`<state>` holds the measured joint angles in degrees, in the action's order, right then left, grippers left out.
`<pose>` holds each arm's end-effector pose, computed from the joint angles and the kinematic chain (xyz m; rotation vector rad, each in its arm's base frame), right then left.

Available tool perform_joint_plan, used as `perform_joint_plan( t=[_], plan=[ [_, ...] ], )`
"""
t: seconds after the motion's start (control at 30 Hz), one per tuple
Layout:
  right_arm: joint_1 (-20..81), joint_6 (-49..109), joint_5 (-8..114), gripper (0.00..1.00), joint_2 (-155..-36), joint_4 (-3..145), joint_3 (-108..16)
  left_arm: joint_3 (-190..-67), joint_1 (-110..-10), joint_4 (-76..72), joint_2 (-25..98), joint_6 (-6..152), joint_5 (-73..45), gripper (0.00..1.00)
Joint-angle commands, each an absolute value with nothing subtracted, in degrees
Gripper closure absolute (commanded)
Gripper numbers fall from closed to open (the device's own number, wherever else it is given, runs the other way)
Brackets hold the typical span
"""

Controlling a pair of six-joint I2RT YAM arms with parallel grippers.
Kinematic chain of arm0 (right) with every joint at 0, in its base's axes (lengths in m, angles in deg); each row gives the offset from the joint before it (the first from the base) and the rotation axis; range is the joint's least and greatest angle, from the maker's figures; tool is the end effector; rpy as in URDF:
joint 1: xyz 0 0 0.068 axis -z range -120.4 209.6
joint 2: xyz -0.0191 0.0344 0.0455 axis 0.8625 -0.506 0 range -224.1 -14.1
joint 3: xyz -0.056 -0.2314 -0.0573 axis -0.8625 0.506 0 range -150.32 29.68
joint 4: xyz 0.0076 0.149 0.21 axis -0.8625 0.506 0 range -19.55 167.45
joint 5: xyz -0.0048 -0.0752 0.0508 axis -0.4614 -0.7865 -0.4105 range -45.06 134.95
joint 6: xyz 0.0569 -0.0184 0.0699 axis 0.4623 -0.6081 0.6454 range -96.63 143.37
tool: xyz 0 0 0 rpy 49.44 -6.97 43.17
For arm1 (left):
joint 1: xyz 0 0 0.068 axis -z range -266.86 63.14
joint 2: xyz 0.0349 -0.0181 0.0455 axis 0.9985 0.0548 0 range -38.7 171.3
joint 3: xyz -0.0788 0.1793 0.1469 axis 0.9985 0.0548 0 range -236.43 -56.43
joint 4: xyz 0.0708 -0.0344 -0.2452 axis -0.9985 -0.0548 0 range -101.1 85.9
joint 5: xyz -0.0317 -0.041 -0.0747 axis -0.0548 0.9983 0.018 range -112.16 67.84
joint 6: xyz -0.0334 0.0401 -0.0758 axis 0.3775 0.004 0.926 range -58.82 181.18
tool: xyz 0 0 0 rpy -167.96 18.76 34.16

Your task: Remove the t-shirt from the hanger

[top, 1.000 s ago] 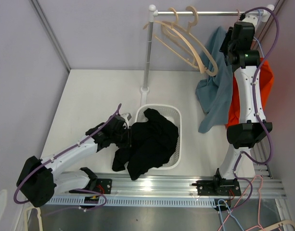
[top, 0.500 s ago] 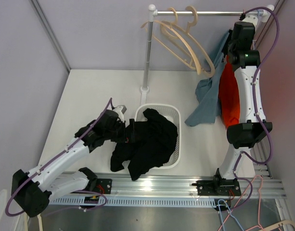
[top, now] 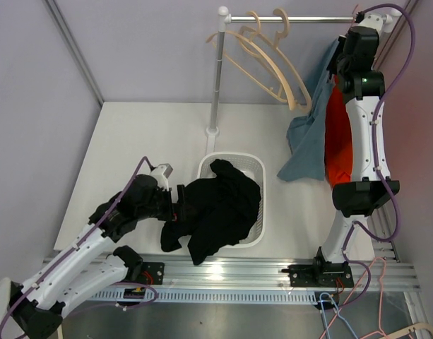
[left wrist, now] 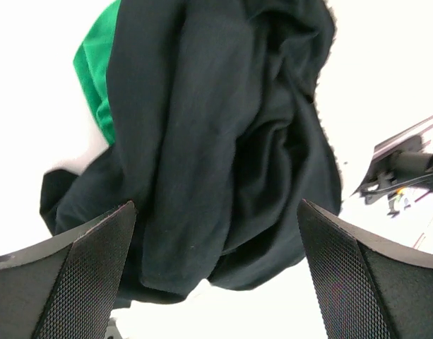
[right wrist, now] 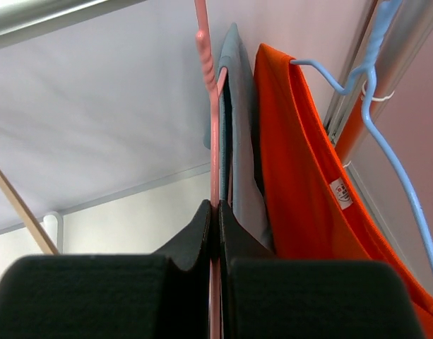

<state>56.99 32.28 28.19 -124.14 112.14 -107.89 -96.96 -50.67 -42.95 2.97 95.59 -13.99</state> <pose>0.4354 -0.0040 0.4615 0.3046 1.7829 -0.1227 0.1591 -0.1311 0.2248 0.1167 2.3901 -0.7838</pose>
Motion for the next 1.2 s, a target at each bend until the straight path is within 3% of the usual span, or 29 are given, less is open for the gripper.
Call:
perform_joint_plan(
  t=[0.0,0.13,0.2,0.27,0.3,0.33,0.57,1.0,1.13,1.17],
  plan=[
    [57.1,32.1,29.1,1.0,-121.2,108.8,-110.2,-95.4,-49.6,-43.4,4.2,96.2,-12.8,0.0],
    [57.1,31.9,27.9,1.0,-120.0,108.8,-104.2,-95.7,-47.1,-42.1,5.6,97.4,-13.2,0.01],
    [57.1,32.2,26.4,0.8,-118.7,106.8,-99.8,-96.6,-46.2,-41.2,6.6,97.7,-13.2,0.0],
    [57.1,31.8,24.8,0.7,-118.3,104.8,-98.4,-97.3,-44.2,-41.1,7.8,97.9,-13.9,0.0],
    [57.1,31.4,24.2,0.6,-118.8,104.4,-98.9,-98.3,-43.4,-41.0,9.1,97.9,-14.2,0.0],
    [57.2,31.0,24.0,0.59,-119.0,103.8,-99.5,-98.6,-41.6,-41.0,9.8,97.8,-14.5,0.0],
    [57.3,27.2,23.1,0.59,-126.4,101.3,-110.4,-102.8,-35.2,-40.3,14.8,97.9,-17.0,0.0],
    [57.3,26.7,23.9,0.6,-129.3,99.2,-109.9,-102.7,-33.7,-40.3,18.3,98.6,-19.5,0.01],
    [57.3,26.3,23.5,0.71,-129.8,98.1,-109.6,-103.0,-33.7,-41.9,17.9,98.1,-20.7,0.0],
    [57.2,26.3,23.4,0.8,-129.9,97.9,-109.7,-103.1,-33.7,-42.0,17.8,98.1,-20.7,0.01]
  ],
)
